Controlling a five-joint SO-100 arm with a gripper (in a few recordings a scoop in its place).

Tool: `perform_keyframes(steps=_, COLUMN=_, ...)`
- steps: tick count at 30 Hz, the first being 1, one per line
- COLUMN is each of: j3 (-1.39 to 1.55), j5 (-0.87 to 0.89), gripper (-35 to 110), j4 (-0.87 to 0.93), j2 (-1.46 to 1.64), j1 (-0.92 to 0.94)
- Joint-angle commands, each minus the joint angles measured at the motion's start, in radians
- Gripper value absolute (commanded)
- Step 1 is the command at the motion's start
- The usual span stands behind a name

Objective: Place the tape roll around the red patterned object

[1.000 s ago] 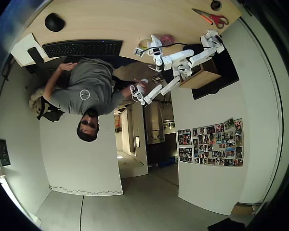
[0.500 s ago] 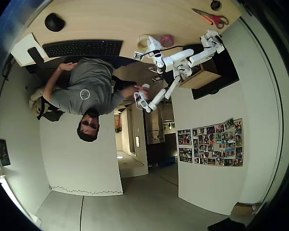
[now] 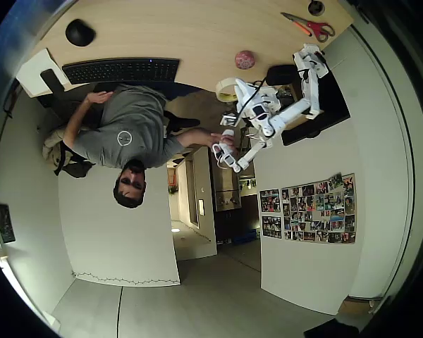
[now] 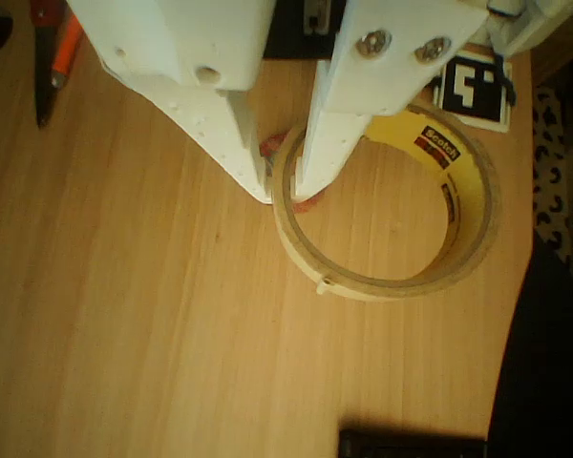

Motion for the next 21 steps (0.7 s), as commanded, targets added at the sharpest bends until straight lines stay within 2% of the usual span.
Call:
perform_keyframes(steps=1, j3=0.371, j5=-0.028, gripper=0, j4=-0.238, j2=0.275, j1=-0.021)
perform_keyframes(steps=3, j3=0.552, j5=-0.028, gripper=0, j4=-0.364, j2=0.376, j1=-0.026)
perform_keyframes(steps=13, j3=0.959, j5=-0.006, gripper=0, j4=-0.566, j2=0.552, j1=-0.067)
perform_keyframes(steps=21, j3=1.091, j5=0.034, gripper=0, j4=-0.449, j2=0.620, j1=-0.058)
